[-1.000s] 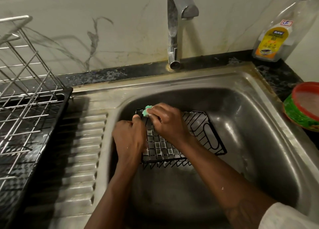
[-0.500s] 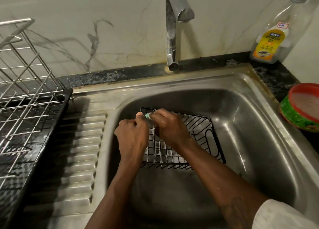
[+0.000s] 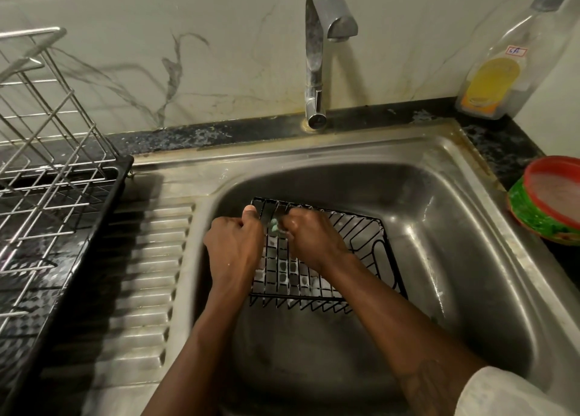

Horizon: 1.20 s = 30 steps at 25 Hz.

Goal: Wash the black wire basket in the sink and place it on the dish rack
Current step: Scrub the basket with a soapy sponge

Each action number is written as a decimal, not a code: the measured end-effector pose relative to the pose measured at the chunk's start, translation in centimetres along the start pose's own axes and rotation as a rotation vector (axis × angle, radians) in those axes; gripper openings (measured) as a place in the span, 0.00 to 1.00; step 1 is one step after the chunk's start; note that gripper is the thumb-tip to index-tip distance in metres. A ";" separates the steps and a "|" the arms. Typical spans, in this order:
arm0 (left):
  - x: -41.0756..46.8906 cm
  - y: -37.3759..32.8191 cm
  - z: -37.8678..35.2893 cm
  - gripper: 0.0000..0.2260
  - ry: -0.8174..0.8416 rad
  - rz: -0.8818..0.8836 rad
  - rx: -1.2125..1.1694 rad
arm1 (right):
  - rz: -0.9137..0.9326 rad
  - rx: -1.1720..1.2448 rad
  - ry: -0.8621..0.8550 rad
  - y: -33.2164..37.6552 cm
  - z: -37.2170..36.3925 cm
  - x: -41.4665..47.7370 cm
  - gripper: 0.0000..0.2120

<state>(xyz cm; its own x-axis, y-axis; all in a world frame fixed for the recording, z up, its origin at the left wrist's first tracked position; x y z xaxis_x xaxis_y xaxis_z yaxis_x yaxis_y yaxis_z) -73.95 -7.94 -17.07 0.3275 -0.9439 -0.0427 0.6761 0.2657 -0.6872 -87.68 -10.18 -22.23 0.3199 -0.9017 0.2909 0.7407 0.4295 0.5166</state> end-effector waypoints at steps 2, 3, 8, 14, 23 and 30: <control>-0.1 -0.3 0.2 0.27 -0.013 -0.005 0.016 | 0.039 0.008 -0.121 -0.3 1.3 -0.5 0.09; -0.1 -0.4 0.3 0.27 -0.013 -0.003 0.018 | 0.059 0.016 -0.187 -0.4 1.9 -0.6 0.08; 0.0 0.1 0.4 0.27 -0.002 0.037 -0.008 | -0.043 0.087 -0.021 -1.4 0.8 -0.8 0.07; 0.2 -0.1 1.0 0.28 -0.052 0.026 0.006 | 0.005 0.069 -0.175 -2.5 3.5 -0.9 0.06; 0.3 0.6 1.3 0.27 -0.052 0.088 -0.058 | -0.251 0.012 0.006 -7.2 0.9 -2.2 0.10; 0.1 0.3 2.1 0.27 -0.100 0.095 -0.012 | -0.061 0.034 -0.362 -5.2 6.0 -1.5 0.07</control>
<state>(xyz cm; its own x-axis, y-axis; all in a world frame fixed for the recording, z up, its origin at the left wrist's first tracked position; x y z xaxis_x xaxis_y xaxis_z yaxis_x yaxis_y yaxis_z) -72.28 -7.57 -15.79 0.4541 -0.8902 -0.0359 0.6311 0.3498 -0.6924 -95.53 -10.69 -20.52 0.0418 -0.8521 0.5217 0.7303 0.3824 0.5661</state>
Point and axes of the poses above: each hand's wrist, its own x-axis towards the middle knuckle, its own z-axis out of the back of the hand, y = z × x, the point moved 8 cm from there along x, towards the middle knuckle, and after that the axes turned 9 degrees about x, right-handed, at the moved point
